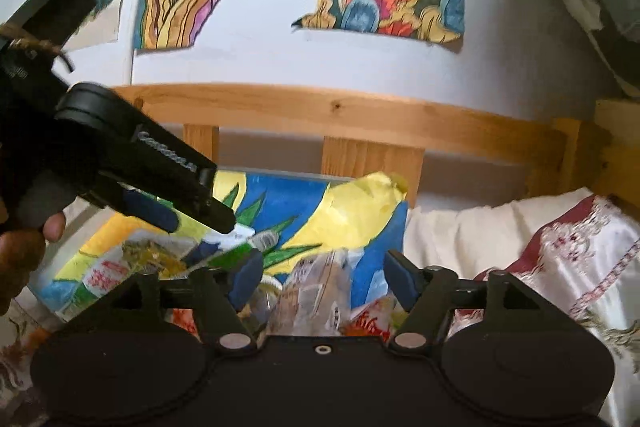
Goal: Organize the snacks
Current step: 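Open the left tool over the tray while the right tool releases the clear bag, then withdraw both open tools from the tray back over the orange and brown packet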
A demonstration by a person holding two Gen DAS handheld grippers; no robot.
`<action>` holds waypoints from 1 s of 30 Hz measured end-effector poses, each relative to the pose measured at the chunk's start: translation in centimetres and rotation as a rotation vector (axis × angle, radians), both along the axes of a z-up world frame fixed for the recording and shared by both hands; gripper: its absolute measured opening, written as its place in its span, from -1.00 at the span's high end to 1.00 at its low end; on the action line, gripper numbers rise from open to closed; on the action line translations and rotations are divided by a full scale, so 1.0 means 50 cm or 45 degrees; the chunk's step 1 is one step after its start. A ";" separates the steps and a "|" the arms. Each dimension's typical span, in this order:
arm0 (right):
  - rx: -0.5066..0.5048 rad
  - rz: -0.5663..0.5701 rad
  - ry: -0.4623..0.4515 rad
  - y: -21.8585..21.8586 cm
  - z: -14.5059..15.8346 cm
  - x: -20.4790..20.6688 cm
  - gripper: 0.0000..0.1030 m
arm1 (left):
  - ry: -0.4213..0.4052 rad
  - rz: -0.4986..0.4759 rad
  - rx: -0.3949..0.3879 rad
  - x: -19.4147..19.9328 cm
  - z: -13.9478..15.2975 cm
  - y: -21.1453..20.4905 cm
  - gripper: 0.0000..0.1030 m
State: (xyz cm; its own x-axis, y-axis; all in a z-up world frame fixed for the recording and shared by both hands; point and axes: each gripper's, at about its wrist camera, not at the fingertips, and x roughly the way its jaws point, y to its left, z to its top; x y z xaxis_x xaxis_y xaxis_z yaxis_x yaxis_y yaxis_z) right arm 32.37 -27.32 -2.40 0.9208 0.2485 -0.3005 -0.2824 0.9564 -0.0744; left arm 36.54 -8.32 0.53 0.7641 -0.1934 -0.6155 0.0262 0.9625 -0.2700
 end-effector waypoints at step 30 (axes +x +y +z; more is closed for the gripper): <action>0.054 -0.032 -0.210 0.071 0.176 -0.304 -0.99 | -0.353 0.334 0.172 -0.414 0.152 0.129 -0.99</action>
State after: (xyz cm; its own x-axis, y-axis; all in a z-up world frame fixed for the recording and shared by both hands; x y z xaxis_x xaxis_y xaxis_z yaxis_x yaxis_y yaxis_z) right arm 17.15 -23.75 6.39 0.9629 0.2338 -0.1349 -0.2455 0.9663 -0.0773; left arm 15.84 -1.87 8.11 0.9174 0.0984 -0.3857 -0.1707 0.9726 -0.1581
